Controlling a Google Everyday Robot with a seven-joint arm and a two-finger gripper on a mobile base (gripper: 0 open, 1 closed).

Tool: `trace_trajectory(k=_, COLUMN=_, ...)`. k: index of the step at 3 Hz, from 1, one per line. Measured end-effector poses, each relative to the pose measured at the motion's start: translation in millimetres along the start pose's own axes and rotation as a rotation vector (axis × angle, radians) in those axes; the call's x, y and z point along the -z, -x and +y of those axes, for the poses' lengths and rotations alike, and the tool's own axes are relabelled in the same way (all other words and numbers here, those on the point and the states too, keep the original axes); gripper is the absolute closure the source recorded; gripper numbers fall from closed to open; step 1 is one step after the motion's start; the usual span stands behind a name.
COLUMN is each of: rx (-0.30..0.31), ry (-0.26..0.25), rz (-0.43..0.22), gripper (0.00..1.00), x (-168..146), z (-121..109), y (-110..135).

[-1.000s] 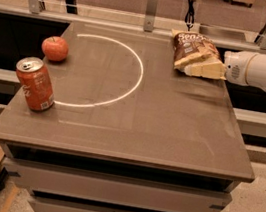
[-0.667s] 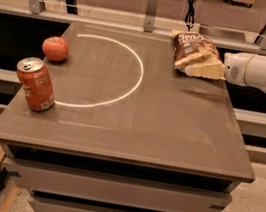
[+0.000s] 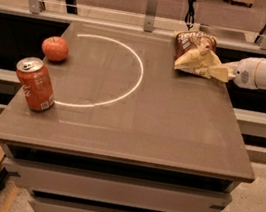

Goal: Move brown chip bag near apple

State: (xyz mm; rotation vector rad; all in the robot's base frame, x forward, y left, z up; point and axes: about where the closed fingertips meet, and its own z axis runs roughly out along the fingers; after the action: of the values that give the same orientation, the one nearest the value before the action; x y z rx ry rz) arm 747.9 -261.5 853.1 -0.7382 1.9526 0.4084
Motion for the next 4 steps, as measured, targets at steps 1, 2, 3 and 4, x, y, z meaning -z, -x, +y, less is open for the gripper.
trace_trajectory(k=1, rx=0.087, ry=0.076, rz=0.0, gripper=1.0, x=-0.2, z=44.6, y=29.2)
trace_trajectory(k=2, rx=0.271, ry=0.232, rz=-0.01, gripper=1.0, x=16.2, z=140.9, y=95.3)
trace_trajectory(k=3, rx=0.271, ry=0.232, rz=-0.01, gripper=1.0, x=16.1, z=140.9, y=95.3)
trace_trajectory(k=4, rx=0.277, ry=0.284, rz=-0.045, gripper=1.0, x=4.5, z=163.1, y=104.6)
